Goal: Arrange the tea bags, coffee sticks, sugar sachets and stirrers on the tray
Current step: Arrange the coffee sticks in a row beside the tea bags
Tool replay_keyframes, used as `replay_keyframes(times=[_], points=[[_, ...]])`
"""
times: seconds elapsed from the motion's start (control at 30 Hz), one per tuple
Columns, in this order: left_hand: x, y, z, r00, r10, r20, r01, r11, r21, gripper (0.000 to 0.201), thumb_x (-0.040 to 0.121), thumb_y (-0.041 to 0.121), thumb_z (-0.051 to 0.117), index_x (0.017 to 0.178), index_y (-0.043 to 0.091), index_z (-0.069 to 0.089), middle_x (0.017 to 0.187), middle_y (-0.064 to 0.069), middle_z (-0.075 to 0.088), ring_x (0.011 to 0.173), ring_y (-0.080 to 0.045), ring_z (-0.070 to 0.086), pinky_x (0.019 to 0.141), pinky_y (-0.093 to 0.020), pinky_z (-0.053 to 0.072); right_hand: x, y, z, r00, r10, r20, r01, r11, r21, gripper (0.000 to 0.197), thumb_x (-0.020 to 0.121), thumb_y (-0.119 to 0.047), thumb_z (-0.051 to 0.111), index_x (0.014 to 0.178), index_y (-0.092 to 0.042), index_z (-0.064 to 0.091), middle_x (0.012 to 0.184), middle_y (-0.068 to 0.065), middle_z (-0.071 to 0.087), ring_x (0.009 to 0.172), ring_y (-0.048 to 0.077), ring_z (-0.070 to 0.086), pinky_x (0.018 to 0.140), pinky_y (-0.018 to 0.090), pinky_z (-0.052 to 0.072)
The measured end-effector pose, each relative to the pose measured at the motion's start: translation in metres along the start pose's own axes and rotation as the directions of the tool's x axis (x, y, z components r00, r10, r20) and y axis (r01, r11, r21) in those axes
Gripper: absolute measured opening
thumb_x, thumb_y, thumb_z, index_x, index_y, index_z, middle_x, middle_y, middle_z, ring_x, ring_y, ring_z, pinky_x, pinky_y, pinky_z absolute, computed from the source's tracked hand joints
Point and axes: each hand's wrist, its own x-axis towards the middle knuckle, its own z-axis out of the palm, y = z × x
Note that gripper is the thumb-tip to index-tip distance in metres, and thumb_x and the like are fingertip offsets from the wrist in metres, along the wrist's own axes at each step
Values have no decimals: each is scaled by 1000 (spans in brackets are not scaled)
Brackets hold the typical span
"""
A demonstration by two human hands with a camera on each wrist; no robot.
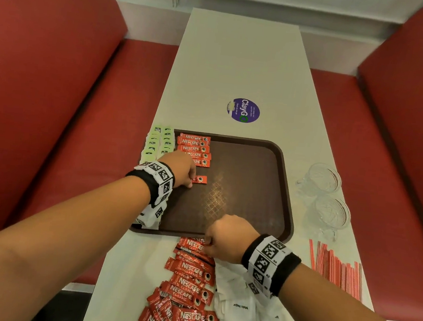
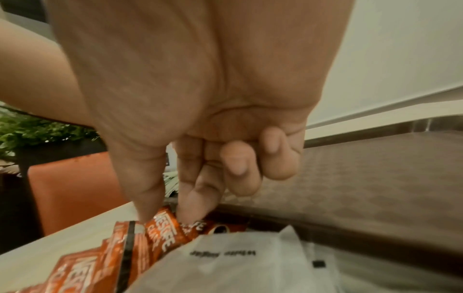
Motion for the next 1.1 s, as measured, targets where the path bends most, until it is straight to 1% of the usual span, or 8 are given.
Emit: replay_keyframes(times=[0.23, 0.37, 0.43, 0.6, 0.7, 0.8, 0.9, 1.1], points=[[12, 2, -10, 998, -34, -46, 32, 999, -23, 10, 85, 24, 74, 95, 25, 72, 99, 3, 71, 96, -19, 66, 91, -37, 54, -2, -11, 6, 998, -25, 57, 33, 988, -152, 39, 91, -53, 60, 91, -15, 71, 79, 2, 63, 72, 26, 61, 66, 33, 51], [14, 5, -16, 999, -39, -13, 39, 999, -1, 17, 89, 26, 71, 105, 23, 72, 106, 3, 68, 102, -21, 64, 94, -37, 53, -2, -15, 5, 998, -20, 65, 32, 982, -187, 37, 93, -51, 60, 79, -17, 59, 76, 2, 56, 69, 26, 57, 66, 34, 49], [7, 6, -14, 996, -32, -79, 30, 999, -22, 18, 88, 31, 71, 104, 24, 71, 103, 3, 69, 97, -19, 64, 91, -36, 53, -1, -18, 3, 997, -5, 72, 18, 983, -180, 34, 94, -49, 60, 83, -17, 60, 78, 3, 58, 71, 25, 57, 68, 34, 50], [-41, 10, -3, 970, 98, -222, -121, 988, -94, 15, 90, 37, 66, 101, 27, 69, 90, 9, 66, 87, -12, 61, 81, -29, 50, 0, -22, 2, 998, 2, 64, 9, 983, -183, 29, 94, -42, 62, 99, -14, 68, 96, 7, 69, 85, 28, 66, 75, 38, 55], [-78, 11, 11, 961, 177, -214, -205, 971, -119, 10, 91, 37, 64, 95, 29, 69, 84, 16, 61, 80, -6, 57, 72, -23, 41, 0, -24, 3, 999, 1, 36, 6, 982, -187, 27, 93, -39, 62, 100, -15, 69, 98, 7, 70, 86, 29, 66, 73, 36, 51], [-109, 7, 32, 960, 240, -146, -257, 961, -106, 11, 91, 40, 64, 93, 31, 70, 87, 16, 58, 82, -5, 56, 72, -23, 40, -5, -27, 5, 1000, -5, 2, 5, 988, -154, 21, 92, -35, 61, 97, -16, 68, 96, 7, 69, 86, 29, 66, 73, 36, 50], [-134, 7, 50, 951, 295, -89, -303, 949, -90, 16, 89, 45, 65, 94, 30, 71, 84, 16, 59, 80, -4, 56, 72, -23, 43, -10, -29, 8, 999, 6, -53, -10, 997, -74, 14, 90, -33, 58, 83, -21, 56, 87, 3, 66, 82, 28, 64, 72, 36, 53], [-156, 21, 80, 957, 267, -118, -265, 964, 26, 28, 87, 52, 64, 105, 31, 63, 100, 9, 68, 94, -14, 61, 79, -32, 50, -19, -26, 10, 990, 53, -134, -33, 988, 148, 31, 88, -26, 57, 66, -26, 35, 87, 1, 52, 78, 20, 49, 68, 33, 42]])
